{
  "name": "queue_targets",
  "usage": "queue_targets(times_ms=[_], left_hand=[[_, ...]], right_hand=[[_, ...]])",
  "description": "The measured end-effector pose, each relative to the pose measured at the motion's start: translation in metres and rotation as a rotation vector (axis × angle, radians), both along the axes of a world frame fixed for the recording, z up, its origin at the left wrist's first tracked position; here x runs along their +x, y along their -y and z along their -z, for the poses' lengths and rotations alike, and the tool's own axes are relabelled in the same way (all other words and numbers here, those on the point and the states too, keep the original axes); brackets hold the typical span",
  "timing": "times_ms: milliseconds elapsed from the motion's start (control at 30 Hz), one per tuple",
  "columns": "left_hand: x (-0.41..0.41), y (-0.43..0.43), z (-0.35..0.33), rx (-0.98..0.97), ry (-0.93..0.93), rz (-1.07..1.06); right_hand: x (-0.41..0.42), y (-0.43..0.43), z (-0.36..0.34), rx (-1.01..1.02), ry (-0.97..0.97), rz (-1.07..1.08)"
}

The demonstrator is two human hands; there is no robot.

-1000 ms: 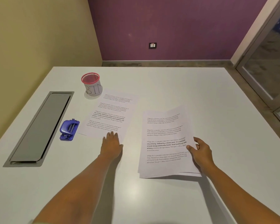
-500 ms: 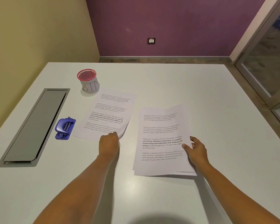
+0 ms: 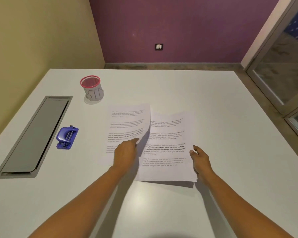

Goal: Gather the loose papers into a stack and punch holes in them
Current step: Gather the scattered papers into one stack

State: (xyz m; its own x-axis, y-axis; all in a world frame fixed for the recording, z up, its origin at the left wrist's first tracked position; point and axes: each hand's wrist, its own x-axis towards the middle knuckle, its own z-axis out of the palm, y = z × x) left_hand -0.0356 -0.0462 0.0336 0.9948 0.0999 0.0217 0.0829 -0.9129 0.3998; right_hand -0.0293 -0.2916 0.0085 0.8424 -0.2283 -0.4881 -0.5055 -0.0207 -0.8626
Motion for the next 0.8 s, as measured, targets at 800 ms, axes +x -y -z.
queue_targets(times_ms=[800], left_hand=[[-0.051, 0.063, -0.037, -0.186, -0.129, 0.493]], right_hand=[[-0.006, -0.012, -0.027, 0.444, 0.035, -0.027]])
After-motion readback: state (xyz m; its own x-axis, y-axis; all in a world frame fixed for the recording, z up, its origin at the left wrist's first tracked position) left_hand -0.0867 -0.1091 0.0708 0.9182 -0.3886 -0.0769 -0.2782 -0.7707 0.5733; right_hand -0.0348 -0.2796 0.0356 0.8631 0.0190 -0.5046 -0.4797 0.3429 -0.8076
